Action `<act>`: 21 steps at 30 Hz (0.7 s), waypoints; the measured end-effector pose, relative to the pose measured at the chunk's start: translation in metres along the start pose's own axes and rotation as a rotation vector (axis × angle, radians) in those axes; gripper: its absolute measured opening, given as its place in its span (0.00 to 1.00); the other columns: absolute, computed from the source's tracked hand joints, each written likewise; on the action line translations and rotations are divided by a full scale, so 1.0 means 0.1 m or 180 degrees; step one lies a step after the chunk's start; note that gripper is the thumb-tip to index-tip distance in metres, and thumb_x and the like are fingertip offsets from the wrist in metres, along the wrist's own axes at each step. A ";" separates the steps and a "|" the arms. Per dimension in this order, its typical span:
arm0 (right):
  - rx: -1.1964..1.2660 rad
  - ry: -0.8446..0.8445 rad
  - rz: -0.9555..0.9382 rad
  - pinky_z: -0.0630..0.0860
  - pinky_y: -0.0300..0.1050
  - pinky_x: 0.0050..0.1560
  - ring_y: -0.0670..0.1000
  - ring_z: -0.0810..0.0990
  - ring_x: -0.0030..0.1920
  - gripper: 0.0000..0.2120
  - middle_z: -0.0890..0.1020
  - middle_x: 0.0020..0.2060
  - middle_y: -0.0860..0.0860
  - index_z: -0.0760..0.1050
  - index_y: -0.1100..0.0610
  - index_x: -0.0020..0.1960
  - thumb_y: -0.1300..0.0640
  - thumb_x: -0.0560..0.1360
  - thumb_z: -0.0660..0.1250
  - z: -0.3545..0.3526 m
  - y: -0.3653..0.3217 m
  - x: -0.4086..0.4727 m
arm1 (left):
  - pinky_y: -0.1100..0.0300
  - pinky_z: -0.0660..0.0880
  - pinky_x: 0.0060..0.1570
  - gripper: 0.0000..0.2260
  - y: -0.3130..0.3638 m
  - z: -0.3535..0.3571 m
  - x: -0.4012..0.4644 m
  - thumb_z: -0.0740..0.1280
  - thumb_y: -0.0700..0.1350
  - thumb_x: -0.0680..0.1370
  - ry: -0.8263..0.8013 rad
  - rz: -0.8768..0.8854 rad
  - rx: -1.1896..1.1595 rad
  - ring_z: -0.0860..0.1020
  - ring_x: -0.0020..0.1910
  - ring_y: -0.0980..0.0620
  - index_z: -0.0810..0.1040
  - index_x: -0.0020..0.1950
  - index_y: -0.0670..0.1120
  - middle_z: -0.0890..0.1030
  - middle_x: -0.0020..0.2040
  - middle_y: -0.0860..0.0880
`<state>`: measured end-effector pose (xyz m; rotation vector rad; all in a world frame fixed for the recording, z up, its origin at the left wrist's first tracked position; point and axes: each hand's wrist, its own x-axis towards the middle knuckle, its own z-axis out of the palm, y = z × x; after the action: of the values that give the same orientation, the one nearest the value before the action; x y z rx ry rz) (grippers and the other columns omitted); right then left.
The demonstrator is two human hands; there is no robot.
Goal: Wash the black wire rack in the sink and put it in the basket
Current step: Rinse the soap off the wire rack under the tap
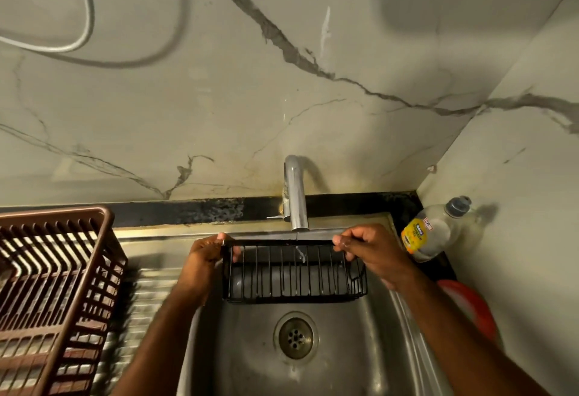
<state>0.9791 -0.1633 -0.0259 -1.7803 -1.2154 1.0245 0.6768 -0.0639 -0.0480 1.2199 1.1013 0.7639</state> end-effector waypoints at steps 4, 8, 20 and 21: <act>-0.0528 -0.0094 -0.0285 0.76 0.38 0.39 0.44 0.81 0.35 0.07 0.84 0.33 0.49 0.83 0.52 0.41 0.52 0.77 0.73 0.20 -0.18 -0.01 | 0.52 0.76 0.60 0.23 0.11 -0.11 -0.03 0.67 0.62 0.78 -0.0372 0.0074 0.0450 0.85 0.53 0.50 0.86 0.52 0.42 0.87 0.50 0.47; -0.1098 -0.0306 -0.0321 0.79 0.43 0.41 0.44 0.80 0.37 0.10 0.82 0.34 0.48 0.81 0.51 0.41 0.47 0.78 0.70 0.41 -0.41 0.06 | 0.55 0.81 0.48 0.13 0.14 0.33 -0.02 0.65 0.59 0.80 -0.0971 0.0365 0.2167 0.83 0.42 0.57 0.84 0.48 0.54 0.85 0.42 0.52; -0.0620 -0.0665 -0.0204 0.79 0.42 0.44 0.47 0.83 0.38 0.10 0.84 0.36 0.49 0.81 0.50 0.42 0.47 0.80 0.68 0.44 -0.64 0.14 | 0.53 0.77 0.42 0.20 0.04 0.51 -0.03 0.71 0.58 0.76 -0.0350 -0.0050 0.0433 0.79 0.35 0.50 0.81 0.39 0.40 0.81 0.34 0.44; -0.0724 -0.0619 -0.0178 0.77 0.39 0.42 0.45 0.82 0.39 0.10 0.84 0.37 0.48 0.80 0.49 0.43 0.46 0.80 0.67 0.50 -0.67 0.15 | 0.54 0.74 0.40 0.21 0.05 0.53 -0.03 0.71 0.60 0.75 -0.0252 -0.0064 0.0392 0.77 0.33 0.50 0.80 0.38 0.41 0.80 0.32 0.43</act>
<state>0.9137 -0.1236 0.0103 -1.8378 -1.5460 1.0823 0.7263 -0.0837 -0.0437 1.3297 1.1068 0.6347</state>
